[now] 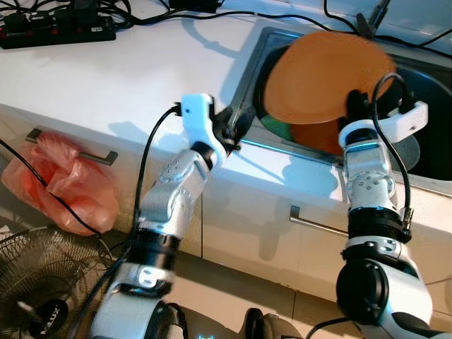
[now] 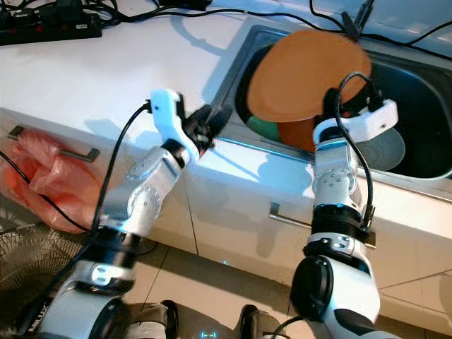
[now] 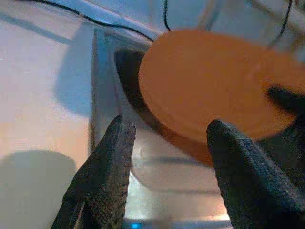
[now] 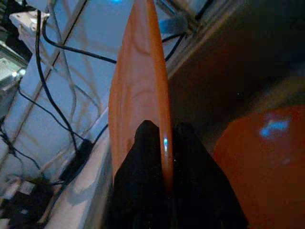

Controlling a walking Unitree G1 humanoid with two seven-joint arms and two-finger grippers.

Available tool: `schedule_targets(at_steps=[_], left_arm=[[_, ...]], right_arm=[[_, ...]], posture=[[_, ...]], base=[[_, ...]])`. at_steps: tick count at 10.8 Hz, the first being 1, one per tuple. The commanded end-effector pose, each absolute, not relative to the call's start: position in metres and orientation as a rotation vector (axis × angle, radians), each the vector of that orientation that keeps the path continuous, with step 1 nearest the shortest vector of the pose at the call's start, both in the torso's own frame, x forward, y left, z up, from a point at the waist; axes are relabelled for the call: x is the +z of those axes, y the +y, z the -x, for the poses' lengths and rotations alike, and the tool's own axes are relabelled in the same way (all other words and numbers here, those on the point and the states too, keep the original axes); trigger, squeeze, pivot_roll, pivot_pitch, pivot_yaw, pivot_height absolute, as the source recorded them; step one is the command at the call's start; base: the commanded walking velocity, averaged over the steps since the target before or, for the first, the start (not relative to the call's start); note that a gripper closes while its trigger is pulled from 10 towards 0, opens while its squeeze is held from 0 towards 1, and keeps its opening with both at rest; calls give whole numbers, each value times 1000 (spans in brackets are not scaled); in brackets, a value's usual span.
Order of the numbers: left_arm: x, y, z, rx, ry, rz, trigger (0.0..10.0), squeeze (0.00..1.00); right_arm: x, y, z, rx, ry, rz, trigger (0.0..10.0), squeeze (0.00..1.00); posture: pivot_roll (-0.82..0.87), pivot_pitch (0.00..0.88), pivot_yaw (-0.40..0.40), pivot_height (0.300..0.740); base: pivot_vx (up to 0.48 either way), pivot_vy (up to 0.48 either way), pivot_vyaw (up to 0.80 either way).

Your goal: Kitchen organization

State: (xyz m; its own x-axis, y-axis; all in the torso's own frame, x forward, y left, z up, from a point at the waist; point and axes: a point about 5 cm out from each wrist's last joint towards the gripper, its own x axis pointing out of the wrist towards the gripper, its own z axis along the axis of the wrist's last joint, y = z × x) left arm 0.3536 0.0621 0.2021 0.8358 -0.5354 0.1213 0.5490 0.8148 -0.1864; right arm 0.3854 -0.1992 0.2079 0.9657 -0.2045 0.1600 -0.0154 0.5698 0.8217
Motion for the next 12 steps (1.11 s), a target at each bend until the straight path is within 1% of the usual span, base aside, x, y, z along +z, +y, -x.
schedule_targets(at_steps=[1, 2, 3, 5, 7, 9, 10, 11, 12], left_arm=[[199, 58, -350, -598, -49, 177, 10000, 0], [197, 62, -349, -590, -42, 115, 10000, 0], [196, 65, -349, -584, -33, 65, 10000, 0], [197, 66, -346, -587, -30, -7, 10000, 0], [196, 67, -344, -587, -28, -32, 10000, 0], [195, 68, -343, -582, -23, -41, 10000, 0], [195, 69, -342, -580, -21, -43, 10000, 0], [194, 70, -342, -578, -17, -45, 10000, 0], [193, 69, -341, -578, -13, -46, 10000, 0]], right_arm=[[216, -202, -386, -116, -283, -923, 0, 0], [217, -198, -387, -100, -279, -852, 10000, 0], [217, -192, -387, -72, -268, -730, 10000, 0], [210, -173, -388, 6, -229, -405, 10000, 0], [205, -160, -388, 63, -204, -249, 10000, 0], [198, -151, -388, 107, -165, -203, 10000, 0], [195, -148, -388, 119, -155, -202, 10000, 761], [191, -146, -387, 128, -140, -193, 10000, 1000], [188, -146, -387, 126, -129, -190, 10000, 1000]], posture=[[59, 153, -38, 740], [61, 154, -39, 740], [62, 154, -39, 740], [67, 155, -41, 740], [72, 154, -43, 740], [77, 157, -44, 740], [78, 158, -44, 740], [78, 160, -44, 740], [78, 163, -43, 740]], base=[[0, 0, 0], [0, 0, 0], [0, 0, 0], [0, 0, 0], [0, 0, 0], [0, 0, 0], [0, 0, 0], [0, 0, 0], [0, 0, 0]])
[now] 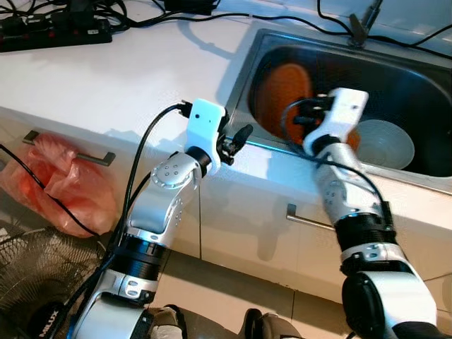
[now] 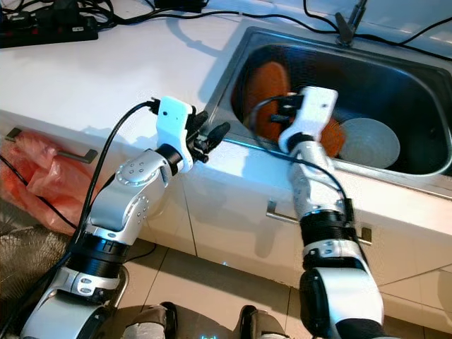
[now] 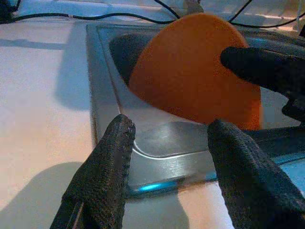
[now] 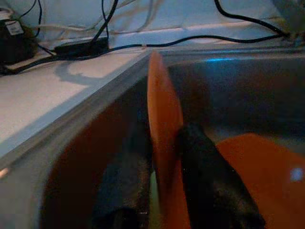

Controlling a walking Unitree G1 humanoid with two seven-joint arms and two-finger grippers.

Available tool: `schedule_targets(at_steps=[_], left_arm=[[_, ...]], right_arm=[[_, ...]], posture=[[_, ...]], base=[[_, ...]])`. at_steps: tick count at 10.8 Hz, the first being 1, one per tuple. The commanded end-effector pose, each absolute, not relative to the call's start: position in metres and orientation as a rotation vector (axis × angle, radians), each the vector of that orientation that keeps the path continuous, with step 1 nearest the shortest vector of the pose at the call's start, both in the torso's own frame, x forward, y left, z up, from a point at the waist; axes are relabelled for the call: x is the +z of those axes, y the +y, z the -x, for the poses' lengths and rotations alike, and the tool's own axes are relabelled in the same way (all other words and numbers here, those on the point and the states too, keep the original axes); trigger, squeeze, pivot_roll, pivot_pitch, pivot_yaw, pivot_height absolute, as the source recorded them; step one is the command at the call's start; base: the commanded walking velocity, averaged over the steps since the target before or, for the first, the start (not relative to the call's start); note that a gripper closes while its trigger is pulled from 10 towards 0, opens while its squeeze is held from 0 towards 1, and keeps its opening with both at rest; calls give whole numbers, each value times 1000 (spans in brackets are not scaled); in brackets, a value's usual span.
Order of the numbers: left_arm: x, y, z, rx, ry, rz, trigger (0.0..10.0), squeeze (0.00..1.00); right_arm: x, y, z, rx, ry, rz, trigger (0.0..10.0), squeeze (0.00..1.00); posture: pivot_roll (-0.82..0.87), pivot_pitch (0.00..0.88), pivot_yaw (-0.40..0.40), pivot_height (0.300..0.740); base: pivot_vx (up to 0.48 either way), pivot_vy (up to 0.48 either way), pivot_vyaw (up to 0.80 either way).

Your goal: Kitchen organization

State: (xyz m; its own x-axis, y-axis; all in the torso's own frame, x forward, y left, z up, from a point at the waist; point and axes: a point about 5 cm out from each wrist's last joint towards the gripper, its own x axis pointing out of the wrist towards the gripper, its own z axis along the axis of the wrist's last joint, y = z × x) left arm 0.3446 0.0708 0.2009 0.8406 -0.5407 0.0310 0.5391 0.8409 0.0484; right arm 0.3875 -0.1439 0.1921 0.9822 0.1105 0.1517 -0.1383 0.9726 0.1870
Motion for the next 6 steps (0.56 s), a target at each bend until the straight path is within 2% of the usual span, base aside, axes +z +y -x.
schedule_targets(at_steps=[1, 5, 6], left_arm=[[193, 69, -341, -579, -10, -46, 10000, 0], [190, 69, -342, -578, 1, -64, 10000, 0], [189, 69, -341, -579, 2, -65, 10000, 0]], right_arm=[[185, -145, -387, 126, -119, -189, 10000, 0], [184, -149, -387, 106, -114, -168, 10000, 0], [184, -153, -387, 97, -116, -161, 10000, 314]], posture=[[78, 163, -43, 740], [77, 160, -42, 740], [74, 159, -41, 740]], base=[[0, 0, 0], [0, 0, 0], [0, 0, 0]])
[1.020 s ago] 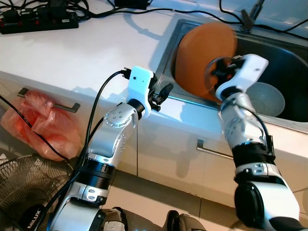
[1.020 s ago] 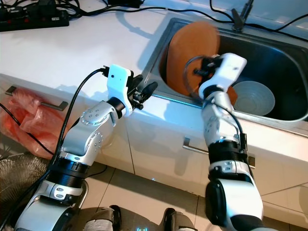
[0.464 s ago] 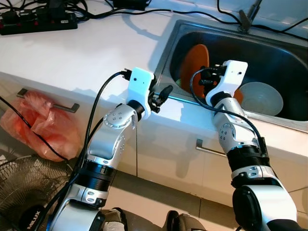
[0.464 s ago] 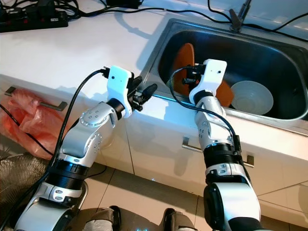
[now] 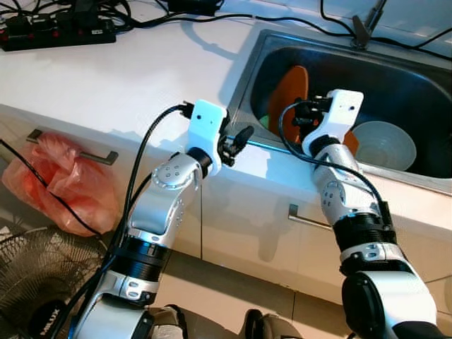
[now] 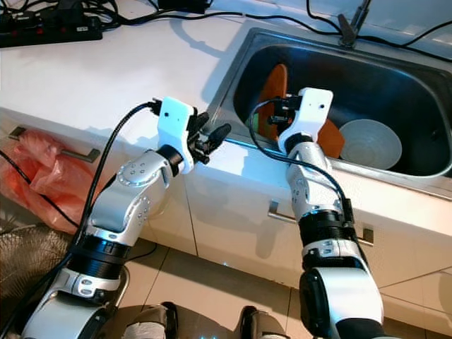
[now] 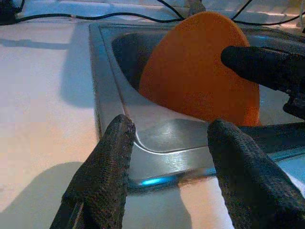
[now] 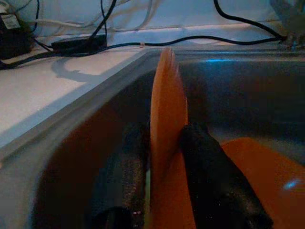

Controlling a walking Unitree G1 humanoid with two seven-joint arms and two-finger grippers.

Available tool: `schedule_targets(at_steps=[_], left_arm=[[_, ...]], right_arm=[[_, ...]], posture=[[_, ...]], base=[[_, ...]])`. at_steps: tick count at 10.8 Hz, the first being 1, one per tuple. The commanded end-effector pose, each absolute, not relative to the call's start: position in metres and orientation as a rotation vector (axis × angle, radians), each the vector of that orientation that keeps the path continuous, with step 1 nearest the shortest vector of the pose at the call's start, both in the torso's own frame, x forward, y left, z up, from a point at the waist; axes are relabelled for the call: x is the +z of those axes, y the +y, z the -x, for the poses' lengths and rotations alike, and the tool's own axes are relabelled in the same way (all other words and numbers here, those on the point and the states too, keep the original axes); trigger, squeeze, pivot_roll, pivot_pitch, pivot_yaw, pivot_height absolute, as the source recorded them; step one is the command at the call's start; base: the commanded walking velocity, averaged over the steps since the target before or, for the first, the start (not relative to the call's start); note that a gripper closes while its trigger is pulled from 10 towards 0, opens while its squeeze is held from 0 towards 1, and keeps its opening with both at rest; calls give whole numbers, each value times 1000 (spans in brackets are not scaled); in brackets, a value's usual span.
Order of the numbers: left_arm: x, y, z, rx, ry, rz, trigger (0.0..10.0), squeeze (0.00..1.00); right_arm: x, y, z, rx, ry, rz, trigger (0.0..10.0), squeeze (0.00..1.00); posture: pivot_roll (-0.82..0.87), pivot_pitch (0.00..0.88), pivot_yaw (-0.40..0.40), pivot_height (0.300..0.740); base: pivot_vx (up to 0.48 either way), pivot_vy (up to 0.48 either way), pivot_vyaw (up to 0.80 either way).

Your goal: Kitchen organization

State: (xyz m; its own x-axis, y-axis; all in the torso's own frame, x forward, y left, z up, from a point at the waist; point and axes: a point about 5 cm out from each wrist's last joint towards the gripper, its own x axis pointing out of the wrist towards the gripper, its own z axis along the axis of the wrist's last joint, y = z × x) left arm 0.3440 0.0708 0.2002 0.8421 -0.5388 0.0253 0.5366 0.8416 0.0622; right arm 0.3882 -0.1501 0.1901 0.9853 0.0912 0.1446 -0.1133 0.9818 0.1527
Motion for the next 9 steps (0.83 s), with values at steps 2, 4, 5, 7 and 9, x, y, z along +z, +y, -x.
schedule_targets(at_steps=[2, 4, 5, 7, 9], left_arm=[[189, 68, -341, -582, 3, -67, 10000, 0], [187, 68, -340, -583, 8, -76, 10000, 0], [187, 68, -340, -583, 9, -78, 10000, 0], [185, 67, -340, -587, 15, -84, 10000, 0], [184, 65, -339, -595, 20, -91, 10000, 0]], right_arm=[[189, -158, -387, 76, -145, -78, 10000, 0], [191, -159, -387, 68, -165, 5, 10000, 0], [192, -160, -387, 61, -172, 38, 10000, 0], [194, -162, -387, 39, -194, 155, 10000, 0], [194, -165, -387, 10, -200, 257, 10000, 0]], posture=[[72, 158, -42, 740], [73, 157, -42, 740], [73, 155, -42, 740], [71, 148, -40, 740], [71, 145, -39, 740]], base=[[0, 0, 0], [0, 0, 0], [0, 0, 0], [0, 0, 0], [0, 0, 0]])
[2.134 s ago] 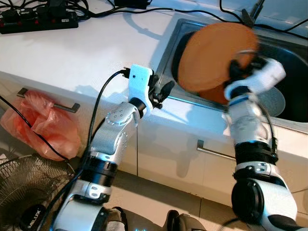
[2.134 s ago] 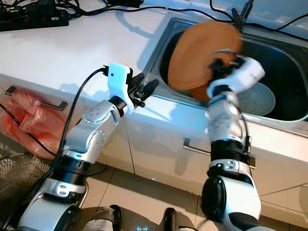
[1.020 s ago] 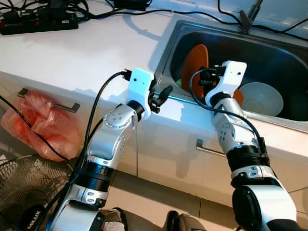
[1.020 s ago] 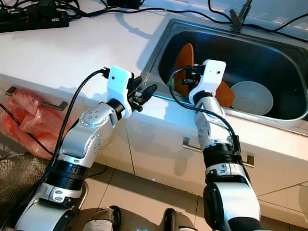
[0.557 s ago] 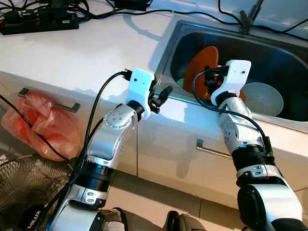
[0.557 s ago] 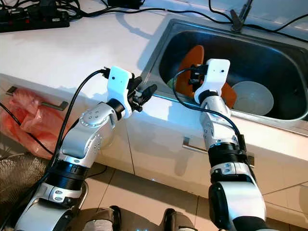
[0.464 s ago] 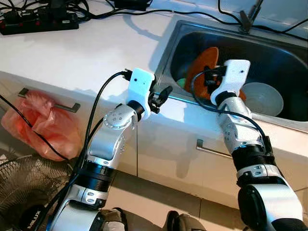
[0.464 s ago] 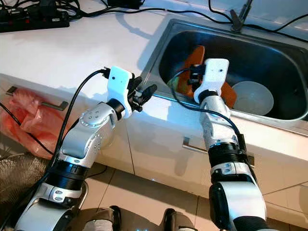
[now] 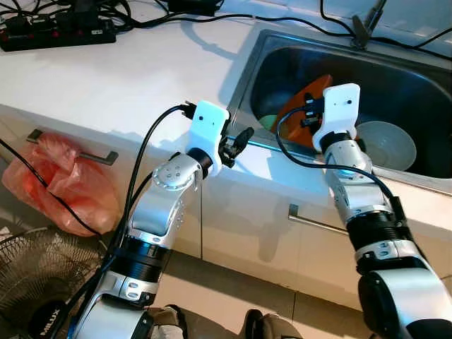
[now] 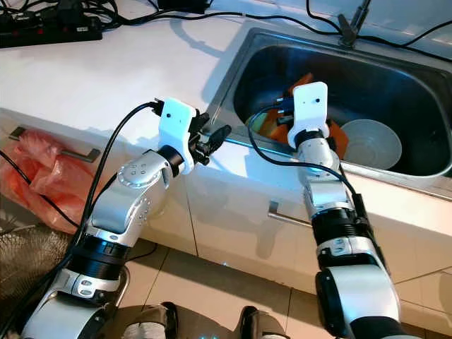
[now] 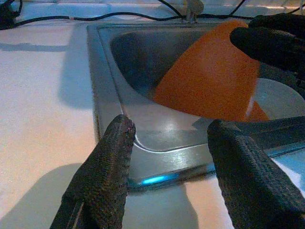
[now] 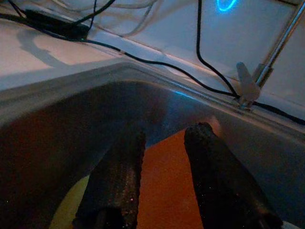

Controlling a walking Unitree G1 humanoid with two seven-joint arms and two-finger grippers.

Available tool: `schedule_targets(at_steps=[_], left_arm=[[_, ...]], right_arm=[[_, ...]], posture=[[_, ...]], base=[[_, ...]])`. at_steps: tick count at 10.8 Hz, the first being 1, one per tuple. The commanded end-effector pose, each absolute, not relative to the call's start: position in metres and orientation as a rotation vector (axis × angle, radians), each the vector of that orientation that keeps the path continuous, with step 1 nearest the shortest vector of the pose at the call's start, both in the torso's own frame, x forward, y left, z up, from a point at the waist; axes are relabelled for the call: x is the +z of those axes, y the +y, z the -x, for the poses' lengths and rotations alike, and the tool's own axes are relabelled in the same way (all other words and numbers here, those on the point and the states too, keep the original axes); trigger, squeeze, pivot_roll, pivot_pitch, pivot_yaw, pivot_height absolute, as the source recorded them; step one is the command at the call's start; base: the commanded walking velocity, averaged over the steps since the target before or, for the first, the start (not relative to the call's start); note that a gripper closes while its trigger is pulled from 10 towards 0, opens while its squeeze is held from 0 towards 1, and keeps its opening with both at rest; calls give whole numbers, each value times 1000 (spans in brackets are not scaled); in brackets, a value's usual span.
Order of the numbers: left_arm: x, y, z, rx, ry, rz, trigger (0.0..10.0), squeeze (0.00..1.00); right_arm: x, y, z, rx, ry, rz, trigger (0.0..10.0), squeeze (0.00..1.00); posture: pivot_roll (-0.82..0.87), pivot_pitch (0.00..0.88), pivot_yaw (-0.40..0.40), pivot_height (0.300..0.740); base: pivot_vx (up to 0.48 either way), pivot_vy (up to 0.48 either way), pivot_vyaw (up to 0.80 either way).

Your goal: Kitchen organization

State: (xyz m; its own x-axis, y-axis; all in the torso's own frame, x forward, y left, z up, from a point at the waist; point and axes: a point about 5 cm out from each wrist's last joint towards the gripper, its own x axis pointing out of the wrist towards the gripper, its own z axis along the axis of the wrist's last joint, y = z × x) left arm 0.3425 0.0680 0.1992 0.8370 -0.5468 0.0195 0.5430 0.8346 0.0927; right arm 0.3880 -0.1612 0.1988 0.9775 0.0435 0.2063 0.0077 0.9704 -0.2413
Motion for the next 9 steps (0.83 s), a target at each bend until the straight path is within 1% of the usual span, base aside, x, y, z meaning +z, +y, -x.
schedule_targets(at_steps=[1, 5, 6, 8, 9], left_arm=[[183, 65, -339, -598, 22, -93, 10000, 0], [181, 65, -339, -599, 27, -94, 10000, 0], [181, 67, -340, -584, 16, -90, 10000, 0], [181, 70, -341, -571, 6, -82, 10000, 0], [182, 71, -340, -570, 2, -82, 10000, 0]], right_arm=[[193, -166, -387, 4, -197, 278, 10000, 0], [196, -169, -388, -10, -214, 287, 10000, 0], [199, -168, -388, -3, -218, 189, 10000, 0], [207, -159, -385, 42, -270, 108, 10000, 0], [209, -160, -385, 38, -275, 77, 10000, 0]], posture=[[69, 142, -37, 740], [68, 144, -36, 740], [67, 146, -37, 740], [64, 150, -36, 740], [62, 149, -36, 740]], base=[[0, 0, 0], [0, 0, 0], [0, 0, 0], [0, 0, 0], [0, 0, 0]])
